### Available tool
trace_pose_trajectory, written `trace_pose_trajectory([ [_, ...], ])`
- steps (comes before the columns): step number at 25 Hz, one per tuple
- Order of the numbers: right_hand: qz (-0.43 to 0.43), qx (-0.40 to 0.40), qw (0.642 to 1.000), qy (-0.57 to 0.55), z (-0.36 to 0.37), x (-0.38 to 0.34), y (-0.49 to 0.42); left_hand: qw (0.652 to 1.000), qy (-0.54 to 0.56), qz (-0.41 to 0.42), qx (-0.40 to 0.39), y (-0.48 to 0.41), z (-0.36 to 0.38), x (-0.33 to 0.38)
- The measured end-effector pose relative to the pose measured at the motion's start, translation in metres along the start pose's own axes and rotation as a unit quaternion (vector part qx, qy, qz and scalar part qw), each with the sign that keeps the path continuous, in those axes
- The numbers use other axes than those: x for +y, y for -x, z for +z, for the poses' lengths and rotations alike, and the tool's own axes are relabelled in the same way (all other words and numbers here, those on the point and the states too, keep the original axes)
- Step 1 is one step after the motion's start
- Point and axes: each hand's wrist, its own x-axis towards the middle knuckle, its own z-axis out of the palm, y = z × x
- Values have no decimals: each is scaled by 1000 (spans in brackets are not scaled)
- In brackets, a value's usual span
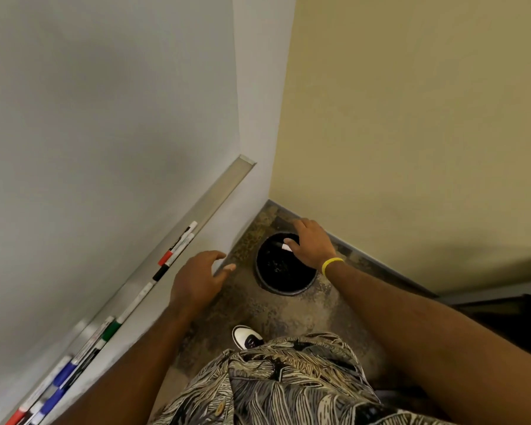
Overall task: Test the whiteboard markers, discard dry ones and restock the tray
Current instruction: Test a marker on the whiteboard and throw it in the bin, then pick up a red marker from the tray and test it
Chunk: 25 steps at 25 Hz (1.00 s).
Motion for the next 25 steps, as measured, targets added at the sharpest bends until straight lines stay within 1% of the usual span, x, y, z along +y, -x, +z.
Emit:
trace_pose_trajectory([
  [3,-26,20,999,28,-2,11,2,994,-87,53,-24,-15,9,5],
  [5,-19,19,998,53,1,17,9,981,-168,90,-25,-22,16,6],
  [7,-9,10,997,76,7,22,15,969,-225,103,-21,-25,21,4],
  [9,-2,-6,997,82,10,24,19,961,-254,108,-10,-24,24,1],
  [14,-14,-19,996,80,18,15,25,956,-284,66,7,-6,21,-18],
  [19,-66,-35,994,80,28,-12,30,957,-291,9,17,19,10,-44],
  [25,-141,-70,984,84,42,-64,38,960,-274,-60,20,62,-2,-78],
])
